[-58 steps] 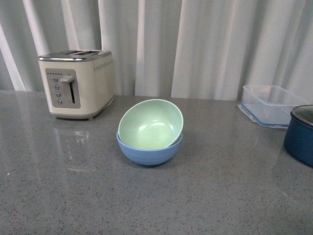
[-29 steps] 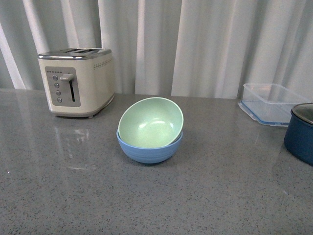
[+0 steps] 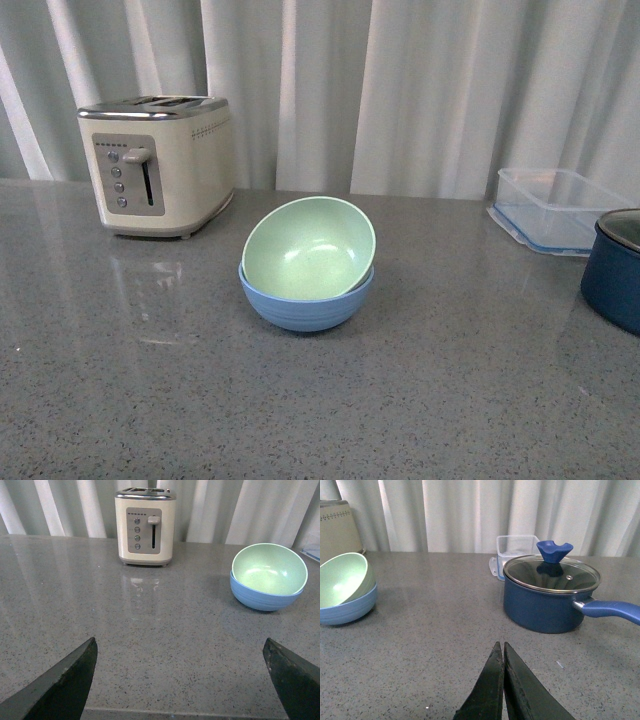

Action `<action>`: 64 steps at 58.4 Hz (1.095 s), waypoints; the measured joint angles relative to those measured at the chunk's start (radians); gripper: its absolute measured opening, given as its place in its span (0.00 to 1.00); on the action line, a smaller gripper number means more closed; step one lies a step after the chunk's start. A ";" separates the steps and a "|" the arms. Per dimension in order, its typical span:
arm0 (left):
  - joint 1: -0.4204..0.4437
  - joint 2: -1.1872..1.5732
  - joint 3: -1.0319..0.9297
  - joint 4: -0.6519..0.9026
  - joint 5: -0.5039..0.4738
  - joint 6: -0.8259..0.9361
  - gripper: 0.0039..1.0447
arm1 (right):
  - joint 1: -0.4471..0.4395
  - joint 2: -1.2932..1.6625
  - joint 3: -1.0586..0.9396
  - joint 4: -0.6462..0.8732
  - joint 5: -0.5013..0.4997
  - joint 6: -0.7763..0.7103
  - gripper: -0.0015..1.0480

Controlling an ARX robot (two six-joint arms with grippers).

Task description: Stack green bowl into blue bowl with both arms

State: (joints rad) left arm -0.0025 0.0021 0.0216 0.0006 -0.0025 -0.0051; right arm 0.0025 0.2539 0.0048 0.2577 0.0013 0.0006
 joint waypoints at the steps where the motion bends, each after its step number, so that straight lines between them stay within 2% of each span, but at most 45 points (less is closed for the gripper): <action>1: 0.000 0.000 0.000 0.000 0.000 0.000 0.94 | 0.000 -0.006 0.000 -0.006 0.000 0.000 0.01; 18: 0.000 0.000 0.000 0.000 0.000 0.000 0.94 | 0.000 -0.086 0.000 -0.087 0.000 0.000 0.01; 24: 0.000 0.000 0.000 0.000 0.000 0.000 0.94 | 0.000 -0.211 0.001 -0.246 -0.002 0.000 0.01; 39: 0.000 0.000 0.000 0.000 0.000 0.000 0.94 | 0.000 -0.249 0.001 -0.256 -0.002 -0.001 0.02; 49: 0.000 0.000 0.000 0.000 0.000 0.000 0.94 | 0.000 -0.249 0.001 -0.256 -0.003 -0.001 0.28; 52: 0.000 0.000 0.000 0.000 0.000 0.000 0.94 | 0.000 -0.249 0.001 -0.256 -0.002 -0.001 0.39; 61: 0.000 -0.001 0.000 0.000 0.000 0.000 0.94 | 0.000 -0.249 0.001 -0.256 -0.003 -0.001 0.62; 64: 0.000 -0.001 0.000 0.000 0.000 0.000 0.94 | 0.000 -0.249 0.001 -0.256 -0.003 -0.001 0.73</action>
State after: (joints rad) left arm -0.0025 0.0013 0.0216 0.0006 -0.0025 -0.0051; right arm 0.0025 0.0044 0.0055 0.0017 -0.0013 -0.0002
